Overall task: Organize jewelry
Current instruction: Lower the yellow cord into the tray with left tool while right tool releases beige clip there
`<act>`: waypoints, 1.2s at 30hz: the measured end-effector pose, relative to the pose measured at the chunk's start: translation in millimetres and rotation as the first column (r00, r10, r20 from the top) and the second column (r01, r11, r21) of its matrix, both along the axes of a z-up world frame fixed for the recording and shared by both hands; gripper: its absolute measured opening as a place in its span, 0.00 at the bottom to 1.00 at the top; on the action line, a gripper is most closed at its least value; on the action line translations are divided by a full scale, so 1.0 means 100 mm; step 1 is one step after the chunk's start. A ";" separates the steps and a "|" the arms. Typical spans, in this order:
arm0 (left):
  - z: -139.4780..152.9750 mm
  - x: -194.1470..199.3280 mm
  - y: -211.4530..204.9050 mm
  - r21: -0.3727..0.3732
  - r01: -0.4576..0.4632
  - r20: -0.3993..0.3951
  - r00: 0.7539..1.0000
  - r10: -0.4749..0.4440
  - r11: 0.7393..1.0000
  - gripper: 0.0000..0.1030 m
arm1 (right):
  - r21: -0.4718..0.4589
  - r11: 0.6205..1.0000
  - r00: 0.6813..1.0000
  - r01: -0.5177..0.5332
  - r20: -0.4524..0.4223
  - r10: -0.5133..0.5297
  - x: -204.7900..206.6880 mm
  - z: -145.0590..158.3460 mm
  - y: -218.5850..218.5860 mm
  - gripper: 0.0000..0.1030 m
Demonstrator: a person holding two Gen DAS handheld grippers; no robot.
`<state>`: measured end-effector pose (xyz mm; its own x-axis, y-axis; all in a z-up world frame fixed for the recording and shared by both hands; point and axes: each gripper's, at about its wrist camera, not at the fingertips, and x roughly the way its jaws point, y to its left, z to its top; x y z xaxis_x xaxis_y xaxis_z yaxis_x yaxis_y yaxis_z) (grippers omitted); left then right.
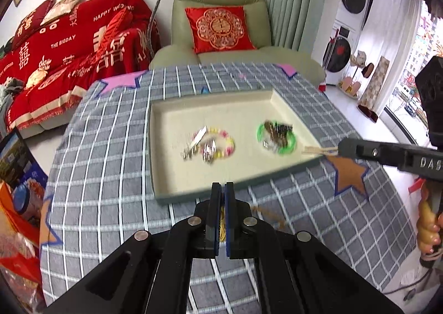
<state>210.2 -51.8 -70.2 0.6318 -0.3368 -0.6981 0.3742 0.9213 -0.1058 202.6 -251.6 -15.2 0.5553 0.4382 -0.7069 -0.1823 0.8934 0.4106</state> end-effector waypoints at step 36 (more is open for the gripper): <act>-0.21 1.10 -0.19 0.067 -0.087 -0.078 0.993 0.092 0.994 0.14 | -0.081 0.997 0.996 0.012 -0.088 -0.019 1.12 -0.80 0.28 0.09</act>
<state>319.9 -71.1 -91.7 0.5978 -0.2348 -0.7665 0.2821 0.9566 -0.0730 314.2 -223.6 -95.1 0.4954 0.3698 -0.7860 -0.1346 0.9266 0.3511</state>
